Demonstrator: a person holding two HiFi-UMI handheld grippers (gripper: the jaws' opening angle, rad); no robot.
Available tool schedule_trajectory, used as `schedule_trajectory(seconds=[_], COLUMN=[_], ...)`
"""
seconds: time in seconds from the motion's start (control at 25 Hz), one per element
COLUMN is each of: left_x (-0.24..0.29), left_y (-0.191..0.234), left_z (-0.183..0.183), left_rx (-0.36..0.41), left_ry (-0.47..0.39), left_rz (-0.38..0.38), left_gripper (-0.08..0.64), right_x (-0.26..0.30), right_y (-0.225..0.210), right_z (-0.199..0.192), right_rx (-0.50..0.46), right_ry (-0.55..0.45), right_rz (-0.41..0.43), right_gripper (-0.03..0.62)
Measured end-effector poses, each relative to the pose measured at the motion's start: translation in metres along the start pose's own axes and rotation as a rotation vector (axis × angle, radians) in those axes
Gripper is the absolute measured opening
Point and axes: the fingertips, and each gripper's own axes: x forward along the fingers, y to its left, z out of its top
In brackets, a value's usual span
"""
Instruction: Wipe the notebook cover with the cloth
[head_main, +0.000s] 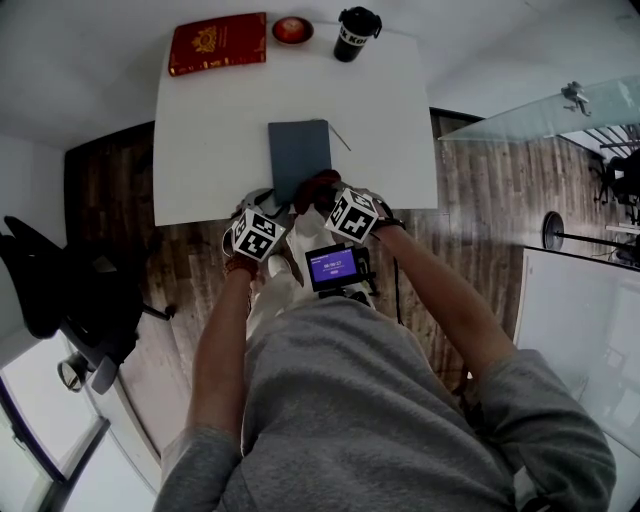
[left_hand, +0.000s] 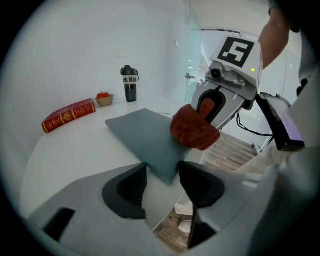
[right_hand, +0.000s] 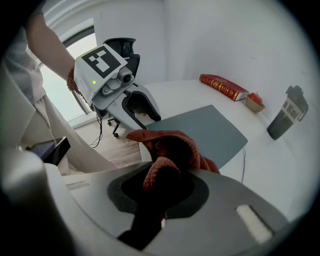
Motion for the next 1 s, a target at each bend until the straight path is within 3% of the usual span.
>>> schedule_trajectory(seconds=[0.16,0.32,0.4,0.48,0.64,1.0], left_x=[0.0,0.001,-0.002,-0.012,-0.052,-0.19], left_y=[0.0,-0.002,-0.009,-0.014,-0.009,0.037], left_z=[0.0,0.0,-0.003,0.002,0.055,0.182], left_rx=[-0.003,-0.037,-0.049,-0.025,-0.015,-0.048], left_ry=[0.001,0.012,0.028,0.008,-0.178,-0.633], left_rz=[-0.001,-0.042,-0.098,-0.122,-0.069,0.191], left_gripper=[0.198,0.204,0.235,0.229,0.216,0.172], right_x=[-0.002,-0.012,-0.026,-0.045,-0.095,-0.235], right_y=[0.005,0.013,0.01,-0.002,-0.034,-0.041], right_z=[-0.002,-0.007,0.0,0.015,0.063,0.166], right_rx=[0.053,0.09,0.138,0.18,0.246,0.349], right_ry=[-0.009,-0.005,-0.04,-0.115,-0.344,-0.94], right_rz=[0.056,0.19,0.245,0.247,0.139,-0.123], right_gripper=[0.072,0.074,0.075,0.077,0.08,0.08])
